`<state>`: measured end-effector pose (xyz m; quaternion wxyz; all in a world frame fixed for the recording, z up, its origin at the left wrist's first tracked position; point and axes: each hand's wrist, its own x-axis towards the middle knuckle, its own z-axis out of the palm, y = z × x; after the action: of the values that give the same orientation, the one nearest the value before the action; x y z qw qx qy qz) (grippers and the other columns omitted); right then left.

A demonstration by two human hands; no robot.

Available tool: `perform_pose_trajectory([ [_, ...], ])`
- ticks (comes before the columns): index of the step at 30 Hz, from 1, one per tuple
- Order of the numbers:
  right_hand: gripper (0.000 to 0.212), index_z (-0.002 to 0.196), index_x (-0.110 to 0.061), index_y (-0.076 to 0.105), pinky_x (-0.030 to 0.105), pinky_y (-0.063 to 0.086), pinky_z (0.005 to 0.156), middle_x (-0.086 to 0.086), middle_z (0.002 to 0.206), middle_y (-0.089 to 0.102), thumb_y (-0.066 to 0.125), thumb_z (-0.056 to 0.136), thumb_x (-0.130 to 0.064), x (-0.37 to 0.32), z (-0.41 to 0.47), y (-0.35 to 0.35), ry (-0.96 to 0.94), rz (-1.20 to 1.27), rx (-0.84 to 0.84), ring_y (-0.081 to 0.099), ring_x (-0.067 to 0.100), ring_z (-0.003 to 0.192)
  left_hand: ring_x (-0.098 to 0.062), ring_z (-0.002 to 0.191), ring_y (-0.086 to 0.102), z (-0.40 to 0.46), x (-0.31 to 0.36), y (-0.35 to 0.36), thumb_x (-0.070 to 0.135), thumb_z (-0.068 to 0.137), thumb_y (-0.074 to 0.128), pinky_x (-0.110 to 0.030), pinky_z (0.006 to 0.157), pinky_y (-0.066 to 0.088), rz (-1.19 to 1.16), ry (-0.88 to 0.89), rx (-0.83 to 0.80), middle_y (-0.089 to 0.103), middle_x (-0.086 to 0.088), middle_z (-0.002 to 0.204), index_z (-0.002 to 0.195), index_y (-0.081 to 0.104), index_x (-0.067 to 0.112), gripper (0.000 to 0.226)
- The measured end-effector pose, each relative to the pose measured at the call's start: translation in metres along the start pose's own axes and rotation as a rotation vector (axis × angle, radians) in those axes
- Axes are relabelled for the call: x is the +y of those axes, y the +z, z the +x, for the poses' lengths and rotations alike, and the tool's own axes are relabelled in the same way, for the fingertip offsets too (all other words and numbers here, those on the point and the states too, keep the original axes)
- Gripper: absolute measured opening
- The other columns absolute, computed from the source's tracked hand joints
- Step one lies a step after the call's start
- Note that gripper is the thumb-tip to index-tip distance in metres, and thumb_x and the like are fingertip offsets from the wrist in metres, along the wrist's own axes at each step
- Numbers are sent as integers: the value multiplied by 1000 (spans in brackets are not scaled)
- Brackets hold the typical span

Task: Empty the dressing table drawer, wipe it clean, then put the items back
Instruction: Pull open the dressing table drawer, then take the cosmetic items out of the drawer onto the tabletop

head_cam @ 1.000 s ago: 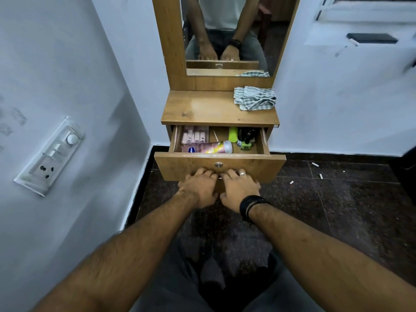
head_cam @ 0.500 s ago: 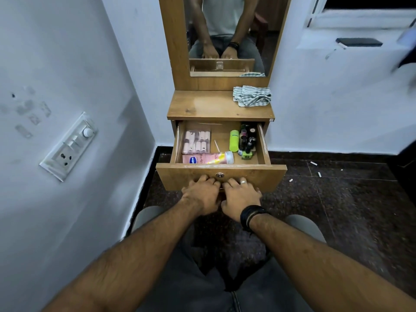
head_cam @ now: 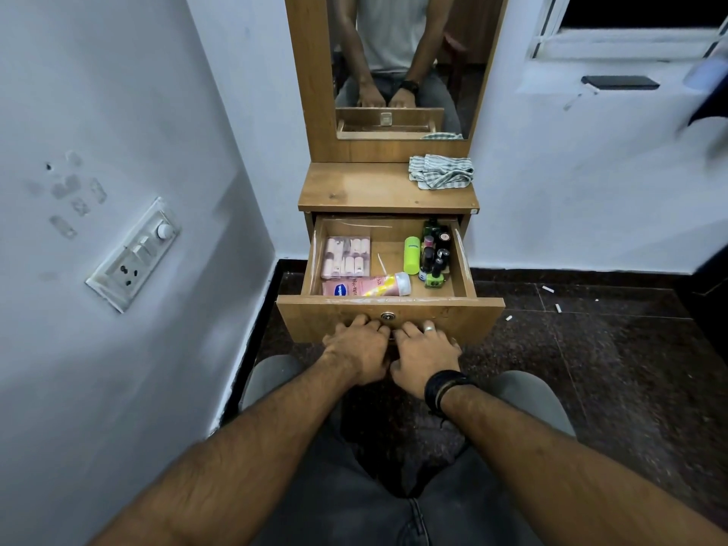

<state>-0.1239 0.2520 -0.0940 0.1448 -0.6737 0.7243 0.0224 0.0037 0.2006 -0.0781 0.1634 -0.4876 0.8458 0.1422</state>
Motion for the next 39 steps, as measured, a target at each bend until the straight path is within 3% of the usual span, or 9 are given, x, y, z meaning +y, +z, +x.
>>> perform_pose_trajectory([
  [18,44,122,-30,51,61,40,100,-4,125,48,53,80,-43,-4,-16,-3,9,3,-27,42,28,124,-26,135,36,-10,2,4,49,90,58,-65,102,41,46,20,4,47,-1,144,136,49,19,55],
  [23,50,124,-23,52,54,48,95,0,126,50,47,77,-40,-6,-18,-9,-18,88,-45,47,32,120,-27,132,40,-22,1,-6,48,90,57,-63,101,43,43,27,22,48,-1,141,132,51,20,50],
  [26,47,127,-21,58,43,48,99,3,125,56,51,82,-33,-9,-18,-27,-68,239,27,53,30,117,-25,119,54,-33,-8,-29,44,93,55,-54,98,50,-16,45,89,58,-2,129,128,54,22,42],
  [29,36,119,-20,65,34,49,96,3,120,63,56,85,-25,-14,-13,-56,-114,373,112,59,25,110,-23,102,61,-38,-18,-61,47,95,49,-44,89,55,-42,47,166,65,-2,116,119,60,23,36],
  [34,19,101,-22,69,32,53,82,0,97,71,58,85,-19,-24,23,-95,-63,549,161,64,22,91,-27,101,64,-16,-35,-102,47,97,49,-35,79,51,-83,-5,298,68,-5,114,114,66,23,34],
  [39,14,79,-17,67,34,54,79,5,84,70,54,81,-13,-30,85,-105,13,588,86,65,27,88,-28,94,62,31,-51,-107,44,100,44,-41,81,55,-185,-89,298,69,-8,112,108,65,20,33],
])
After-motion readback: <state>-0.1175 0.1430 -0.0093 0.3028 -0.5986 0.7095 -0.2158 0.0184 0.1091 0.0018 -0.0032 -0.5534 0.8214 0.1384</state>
